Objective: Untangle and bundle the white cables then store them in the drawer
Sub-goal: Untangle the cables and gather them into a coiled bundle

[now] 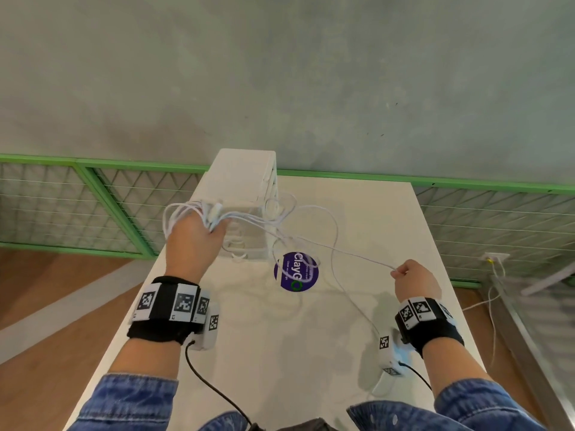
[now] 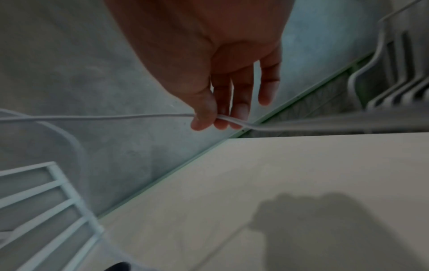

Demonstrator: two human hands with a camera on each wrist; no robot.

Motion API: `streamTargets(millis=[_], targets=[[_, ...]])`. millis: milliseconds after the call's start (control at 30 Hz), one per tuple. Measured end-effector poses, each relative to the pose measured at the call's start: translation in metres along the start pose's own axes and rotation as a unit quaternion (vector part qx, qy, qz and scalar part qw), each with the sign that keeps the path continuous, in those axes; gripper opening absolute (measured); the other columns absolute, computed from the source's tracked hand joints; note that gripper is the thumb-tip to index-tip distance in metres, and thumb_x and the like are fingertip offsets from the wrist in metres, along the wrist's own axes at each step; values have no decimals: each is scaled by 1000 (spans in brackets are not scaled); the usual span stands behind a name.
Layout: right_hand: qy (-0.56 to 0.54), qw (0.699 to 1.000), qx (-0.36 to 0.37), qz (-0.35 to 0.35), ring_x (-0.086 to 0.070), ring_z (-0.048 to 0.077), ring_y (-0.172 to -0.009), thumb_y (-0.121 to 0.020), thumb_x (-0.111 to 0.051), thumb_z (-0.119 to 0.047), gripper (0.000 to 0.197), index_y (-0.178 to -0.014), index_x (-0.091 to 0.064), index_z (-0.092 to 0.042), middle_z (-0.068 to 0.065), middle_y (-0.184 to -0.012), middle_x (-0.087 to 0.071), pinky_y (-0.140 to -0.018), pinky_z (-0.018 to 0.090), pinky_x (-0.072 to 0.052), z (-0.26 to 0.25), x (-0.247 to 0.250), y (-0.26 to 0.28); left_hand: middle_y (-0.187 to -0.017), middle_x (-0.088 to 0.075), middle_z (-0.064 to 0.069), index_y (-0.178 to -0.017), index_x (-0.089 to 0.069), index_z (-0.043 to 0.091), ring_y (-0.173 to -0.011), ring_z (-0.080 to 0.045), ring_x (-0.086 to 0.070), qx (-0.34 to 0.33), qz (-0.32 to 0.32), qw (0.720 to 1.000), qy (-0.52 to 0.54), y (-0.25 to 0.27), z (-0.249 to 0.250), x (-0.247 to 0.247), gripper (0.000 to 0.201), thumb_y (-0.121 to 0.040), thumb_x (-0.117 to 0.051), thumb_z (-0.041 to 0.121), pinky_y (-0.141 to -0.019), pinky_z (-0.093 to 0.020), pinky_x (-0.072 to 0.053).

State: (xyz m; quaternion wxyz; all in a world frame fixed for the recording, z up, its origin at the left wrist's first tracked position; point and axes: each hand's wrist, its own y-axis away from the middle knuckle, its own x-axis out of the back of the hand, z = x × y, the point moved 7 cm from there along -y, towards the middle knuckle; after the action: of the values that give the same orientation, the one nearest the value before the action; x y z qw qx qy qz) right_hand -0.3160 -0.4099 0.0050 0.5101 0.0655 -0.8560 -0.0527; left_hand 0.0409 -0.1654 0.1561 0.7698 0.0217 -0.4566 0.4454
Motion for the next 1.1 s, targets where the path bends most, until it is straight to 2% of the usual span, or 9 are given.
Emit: streamTargets(millis=[167,300,333,400,500,733,900,967,1100], targets=[[5,999,-42,-25,-55,28,-74,-87,-59,-21,23,-68,-47,-20,3,-72,-57,-65,31,-40,28,-7,4,-69,-50,-4,-75,-54,8,-70,-26,-50,44,28,998,30,-9,-15,21,25,-86,-65,27,-63,-31,-34],[49,995,-45,-76,-56,27,-82,-87,-57,-21,14,-75,-51,-20,8,-95,-65,-82,37,-48,21,-22,15,-65,-46,4,-76,-53,11,-70,-21,-48,48,14,997,55,-1,-5,10,22,-87,-64,26,-63,-28,-32],[73,993,-33,-87,-57,27,-89,-87,-54,-19,4,-84,-54,-21,8,-103,-64,-87,37,-47,15,-24,19,-68,-49,5,-80,-56,11,-71,-19,-49,33,1,998,57,0,0,7,19,-88,-64,27,-64,-27,-33],[114,989,24,-94,-55,27,-106,-86,-51,-13,29,-112,-56,-24,8,-120,-56,-93,38,-45,-3,-27,22,-78,-54,1,-88,-62,10,-76,-17,-51,-4,-24,998,55,3,12,0,18,-88,-64,28,-67,-26,-36],[-5,984,176,-24,-49,33,-116,-77,-52,2,54,-129,-51,-12,16,-127,-50,-96,44,-42,-53,-12,37,-84,-59,-5,-91,-66,9,-81,-22,-56,-51,-49,996,48,8,29,-8,20,-88,-63,29,-69,-29,-40],[-149,862,474,104,-50,17,-107,-79,-59,-1,39,-116,-63,-14,7,-114,-60,-95,27,-40,-158,29,94,-102,-66,-11,-105,-66,9,-100,-27,-59,-96,-86,991,43,22,53,-21,29,-88,-64,31,-79,-27,-40],[-62,857,512,20,-60,26,-96,-84,-61,-17,29,-113,-66,-19,5,-102,-67,-84,42,-50,-175,0,96,-104,-67,-8,-109,-67,13,-101,-26,-60,-105,-114,986,57,28,59,-26,32,-88,-63,35,-82,-33,-46],[-84,870,485,0,-59,21,-83,-86,-62,-22,18,-101,-72,-20,2,-86,-66,-77,38,-49,-172,1,91,-106,-67,-8,-111,-66,13,-103,-26,-59,-95,-117,987,54,29,56,-26,33,-88,-63,35,-83,-32,-45],[-99,875,470,-50,-55,16,-96,-86,-63,-22,21,-107,-67,-22,-1,-101,-61,-85,23,-41,-168,-4,94,-112,-65,-9,-115,-65,9,-108,-24,-57,-69,-108,986,103,31,56,-22,34,-86,-67,27,-87,-26,-39]])
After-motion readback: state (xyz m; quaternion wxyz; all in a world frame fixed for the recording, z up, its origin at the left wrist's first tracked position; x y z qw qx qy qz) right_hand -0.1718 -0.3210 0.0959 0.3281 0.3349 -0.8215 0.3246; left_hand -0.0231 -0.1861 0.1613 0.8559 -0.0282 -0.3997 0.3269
